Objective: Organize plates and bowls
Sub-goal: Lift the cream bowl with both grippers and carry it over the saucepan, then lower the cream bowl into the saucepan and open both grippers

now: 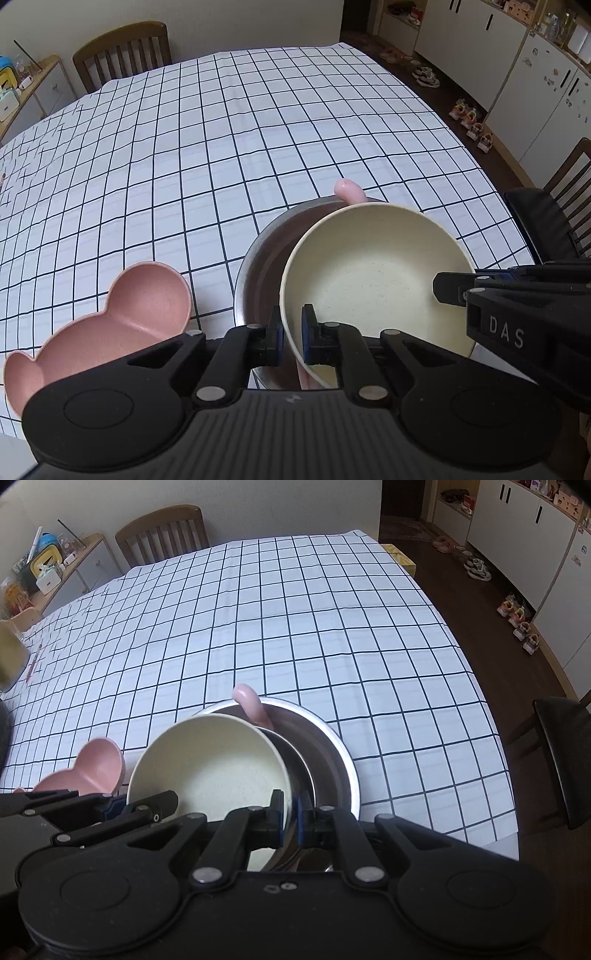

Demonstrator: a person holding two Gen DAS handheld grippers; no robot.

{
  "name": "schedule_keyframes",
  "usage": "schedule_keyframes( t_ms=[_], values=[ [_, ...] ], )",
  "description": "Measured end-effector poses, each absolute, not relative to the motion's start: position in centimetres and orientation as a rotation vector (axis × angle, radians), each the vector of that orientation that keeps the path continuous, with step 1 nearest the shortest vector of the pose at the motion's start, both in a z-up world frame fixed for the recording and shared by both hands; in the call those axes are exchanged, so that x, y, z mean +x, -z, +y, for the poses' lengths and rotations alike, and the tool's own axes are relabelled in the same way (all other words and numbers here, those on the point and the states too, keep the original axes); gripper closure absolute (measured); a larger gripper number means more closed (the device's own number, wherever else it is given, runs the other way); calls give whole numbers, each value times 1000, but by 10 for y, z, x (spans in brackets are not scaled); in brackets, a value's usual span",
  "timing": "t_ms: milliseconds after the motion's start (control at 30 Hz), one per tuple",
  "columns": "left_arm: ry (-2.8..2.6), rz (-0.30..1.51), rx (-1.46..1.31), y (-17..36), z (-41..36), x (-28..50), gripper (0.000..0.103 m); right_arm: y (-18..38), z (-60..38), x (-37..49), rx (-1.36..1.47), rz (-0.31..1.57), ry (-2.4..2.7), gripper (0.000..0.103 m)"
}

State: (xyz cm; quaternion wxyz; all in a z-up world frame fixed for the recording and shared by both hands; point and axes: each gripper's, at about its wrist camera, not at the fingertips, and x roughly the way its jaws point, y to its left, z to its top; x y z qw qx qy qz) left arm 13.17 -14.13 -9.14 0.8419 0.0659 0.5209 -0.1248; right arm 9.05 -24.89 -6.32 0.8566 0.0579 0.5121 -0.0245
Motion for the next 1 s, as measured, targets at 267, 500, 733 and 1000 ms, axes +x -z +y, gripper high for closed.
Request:
schedule_keyframes(
  t_ms=[267, 500, 733, 1000],
  values=[
    [268, 1093, 142, 93, -141, 132, 94, 66, -251, 89, 147, 1076, 56, 96],
    [268, 1116, 111, 97, -135, 133, 94, 67, -254, 88, 167, 1079, 53, 90],
    [290, 1118, 79, 95, -130, 130, 93, 65, -252, 84, 164, 1073, 36, 84],
    [291, 1101, 42, 83, -118, 125, 84, 56, -255, 79, 181, 1045, 2, 70]
  ],
)
